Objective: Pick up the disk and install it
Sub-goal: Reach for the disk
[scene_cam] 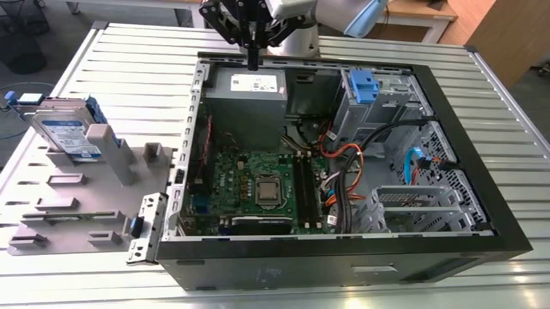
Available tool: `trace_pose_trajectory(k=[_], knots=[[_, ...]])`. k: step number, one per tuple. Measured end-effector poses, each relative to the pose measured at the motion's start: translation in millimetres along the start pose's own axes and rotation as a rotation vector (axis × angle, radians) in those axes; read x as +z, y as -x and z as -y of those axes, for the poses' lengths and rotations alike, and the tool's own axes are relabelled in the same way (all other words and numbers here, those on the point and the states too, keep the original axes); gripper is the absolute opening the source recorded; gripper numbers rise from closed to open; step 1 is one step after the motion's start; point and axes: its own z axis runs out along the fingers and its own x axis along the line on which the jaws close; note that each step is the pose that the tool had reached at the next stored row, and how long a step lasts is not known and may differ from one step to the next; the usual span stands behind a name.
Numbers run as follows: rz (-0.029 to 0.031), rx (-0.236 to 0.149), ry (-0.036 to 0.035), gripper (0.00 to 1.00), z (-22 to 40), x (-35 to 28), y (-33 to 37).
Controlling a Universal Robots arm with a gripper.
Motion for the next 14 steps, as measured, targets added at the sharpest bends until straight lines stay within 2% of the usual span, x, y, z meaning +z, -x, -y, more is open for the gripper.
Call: trace_pose_trajectory(k=[7,14], knots=[[0.0000,0.000,0.0000,0.11,0.5,-0.2,-5.9],[0.0001,0.000,0.0000,0.11,1.2,-0.4,-16.0]])
